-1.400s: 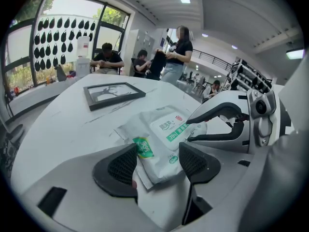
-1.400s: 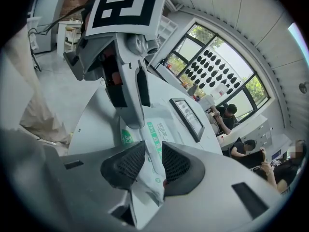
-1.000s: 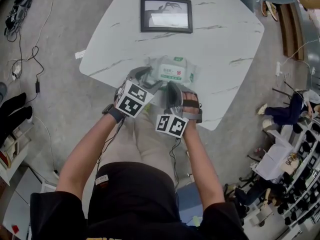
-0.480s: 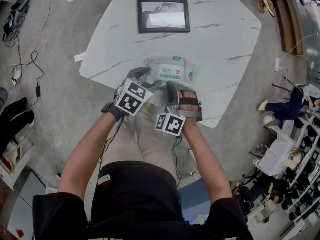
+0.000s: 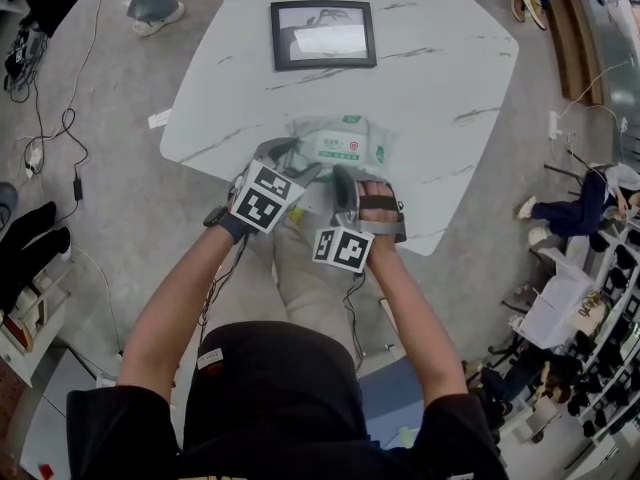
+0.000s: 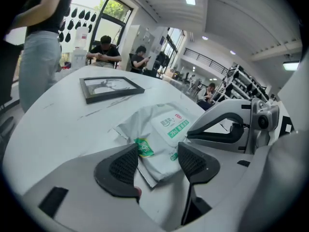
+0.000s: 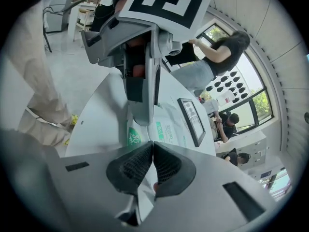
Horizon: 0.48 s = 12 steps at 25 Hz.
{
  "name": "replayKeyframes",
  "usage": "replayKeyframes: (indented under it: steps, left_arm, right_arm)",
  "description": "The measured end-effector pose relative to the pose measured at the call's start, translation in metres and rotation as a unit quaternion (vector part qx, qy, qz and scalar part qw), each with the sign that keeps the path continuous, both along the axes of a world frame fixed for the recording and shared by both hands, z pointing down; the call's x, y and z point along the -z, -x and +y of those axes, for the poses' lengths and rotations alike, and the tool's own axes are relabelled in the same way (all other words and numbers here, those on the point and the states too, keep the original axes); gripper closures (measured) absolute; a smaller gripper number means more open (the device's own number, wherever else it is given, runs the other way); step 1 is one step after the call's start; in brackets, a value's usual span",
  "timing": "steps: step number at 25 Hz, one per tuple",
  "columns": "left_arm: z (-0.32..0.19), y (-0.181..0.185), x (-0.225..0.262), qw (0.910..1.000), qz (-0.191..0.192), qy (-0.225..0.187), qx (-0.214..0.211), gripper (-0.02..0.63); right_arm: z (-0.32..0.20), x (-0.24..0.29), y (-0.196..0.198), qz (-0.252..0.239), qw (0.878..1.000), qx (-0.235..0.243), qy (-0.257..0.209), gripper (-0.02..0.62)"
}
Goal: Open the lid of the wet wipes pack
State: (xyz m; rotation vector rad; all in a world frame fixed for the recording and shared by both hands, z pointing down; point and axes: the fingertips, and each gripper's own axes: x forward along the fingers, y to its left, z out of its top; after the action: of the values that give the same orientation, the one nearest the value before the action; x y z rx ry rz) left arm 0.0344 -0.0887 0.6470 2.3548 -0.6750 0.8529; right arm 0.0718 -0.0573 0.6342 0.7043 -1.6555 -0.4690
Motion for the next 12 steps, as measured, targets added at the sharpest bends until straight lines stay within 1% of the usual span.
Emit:
replayKeyframes:
  steps: [6, 12]
  left_arm:
    - [0.001, 0.000, 0.001, 1.0000, 0.000, -0.001, -0.003, 0.330]
    - [0.001, 0.001, 0.001, 1.0000, -0.001, -0.002, -0.005, 0.331]
  right_arm:
    - [0.001, 0.002, 0.000, -0.004, 1.000, 0.005, 0.016, 0.589]
    - [0.000, 0.012, 0.001, -0.010, 1.000, 0.008, 0.011, 0.591]
